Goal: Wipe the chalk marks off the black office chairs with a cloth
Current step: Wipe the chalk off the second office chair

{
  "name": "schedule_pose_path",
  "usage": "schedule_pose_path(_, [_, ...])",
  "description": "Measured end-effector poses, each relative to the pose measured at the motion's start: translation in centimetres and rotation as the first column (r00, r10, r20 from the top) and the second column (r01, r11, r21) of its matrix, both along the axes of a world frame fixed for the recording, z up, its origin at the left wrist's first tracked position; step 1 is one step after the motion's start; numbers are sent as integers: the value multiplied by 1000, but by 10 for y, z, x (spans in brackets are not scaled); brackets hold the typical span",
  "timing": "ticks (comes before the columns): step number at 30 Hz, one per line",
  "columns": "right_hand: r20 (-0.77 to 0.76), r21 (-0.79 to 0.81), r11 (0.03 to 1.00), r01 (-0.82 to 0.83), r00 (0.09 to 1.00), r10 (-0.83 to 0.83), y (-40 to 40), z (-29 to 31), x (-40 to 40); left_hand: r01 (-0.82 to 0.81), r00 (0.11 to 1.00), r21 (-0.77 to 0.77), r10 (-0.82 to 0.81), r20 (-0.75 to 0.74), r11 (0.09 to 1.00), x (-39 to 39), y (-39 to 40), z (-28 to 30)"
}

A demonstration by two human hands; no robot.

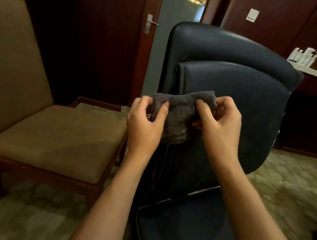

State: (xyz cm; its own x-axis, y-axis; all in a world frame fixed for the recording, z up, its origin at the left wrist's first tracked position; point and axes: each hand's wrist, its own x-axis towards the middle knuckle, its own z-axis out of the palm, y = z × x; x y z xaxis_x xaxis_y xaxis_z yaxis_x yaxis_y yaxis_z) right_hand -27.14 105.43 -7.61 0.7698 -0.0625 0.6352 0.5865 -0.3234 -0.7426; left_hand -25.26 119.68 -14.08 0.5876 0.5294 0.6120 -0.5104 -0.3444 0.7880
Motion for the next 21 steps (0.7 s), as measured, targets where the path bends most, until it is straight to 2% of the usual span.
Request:
schedule_pose_path(5, [27, -59, 998, -35, 999, 37, 1, 4, -4, -94, 995, 23, 93, 48, 995, -8, -8, 3])
schedule_pose_path(14, [-32, -115, 990, -82, 996, 79, -6, -10, -28, -20, 999, 84, 18, 26, 996, -54, 4, -8])
schedule_pose_path(18, [-40, -109, 986, -127, 992, 123, -3, -7, -37, -154, 987, 57, 151, 54, 986, -69, 1, 3])
schedule_pose_path(21, [-28, -74, 986, -150, 989, 148, -4, 0, -39, -190, 979, 77, 183, 94, 979, -69, -2, 14])
